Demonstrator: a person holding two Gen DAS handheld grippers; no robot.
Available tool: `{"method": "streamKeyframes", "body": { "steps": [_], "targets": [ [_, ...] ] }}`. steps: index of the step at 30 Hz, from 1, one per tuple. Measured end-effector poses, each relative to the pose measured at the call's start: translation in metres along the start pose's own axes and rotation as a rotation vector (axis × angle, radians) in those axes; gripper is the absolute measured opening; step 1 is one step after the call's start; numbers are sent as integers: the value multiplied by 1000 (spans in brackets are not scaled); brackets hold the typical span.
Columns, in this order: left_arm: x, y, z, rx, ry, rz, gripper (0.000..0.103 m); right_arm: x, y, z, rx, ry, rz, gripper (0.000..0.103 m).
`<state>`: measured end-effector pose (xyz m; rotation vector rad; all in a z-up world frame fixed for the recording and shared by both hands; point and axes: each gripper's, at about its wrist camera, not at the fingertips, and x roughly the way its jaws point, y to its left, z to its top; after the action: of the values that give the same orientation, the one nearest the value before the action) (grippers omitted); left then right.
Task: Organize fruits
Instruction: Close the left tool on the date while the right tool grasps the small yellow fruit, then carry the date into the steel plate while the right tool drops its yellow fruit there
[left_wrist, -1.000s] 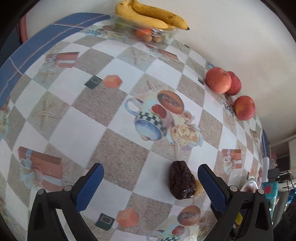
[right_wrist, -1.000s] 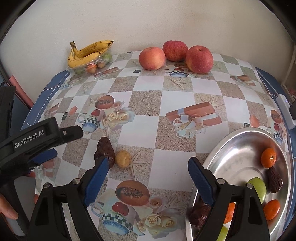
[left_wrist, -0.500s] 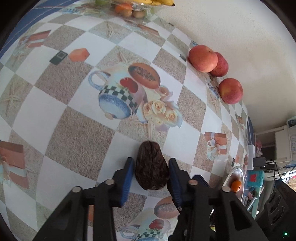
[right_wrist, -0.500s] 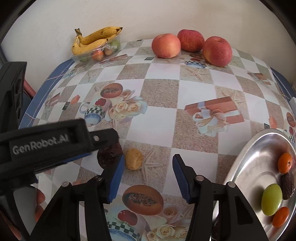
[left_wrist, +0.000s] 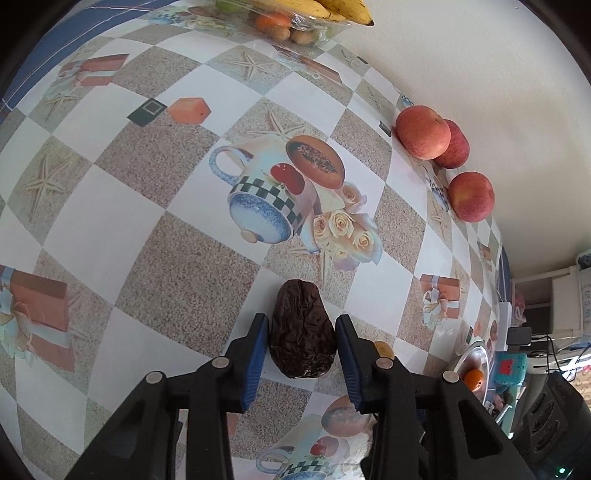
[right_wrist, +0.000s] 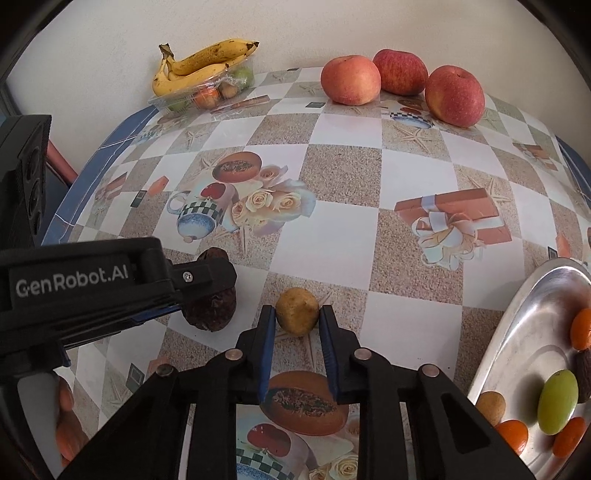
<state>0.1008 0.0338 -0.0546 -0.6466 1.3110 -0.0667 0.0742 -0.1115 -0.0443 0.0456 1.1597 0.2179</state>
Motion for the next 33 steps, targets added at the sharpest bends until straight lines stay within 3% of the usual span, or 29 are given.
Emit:
{"method": "streamKeyframes", "body": {
  "steps": [8, 25, 33],
  "targets": [
    [-10, 2, -15, 22, -6, 50, 40, -23, -1, -8, -14, -18, -23, 25],
    [-26, -6, -43, 36, -19, 29, 40, -67, -8, -33, 3, -50, -19, 25],
    [-28, -45, -60, 152, -27, -34, 40, -86, -28, -35, 52, -95, -12, 25]
  ]
}}
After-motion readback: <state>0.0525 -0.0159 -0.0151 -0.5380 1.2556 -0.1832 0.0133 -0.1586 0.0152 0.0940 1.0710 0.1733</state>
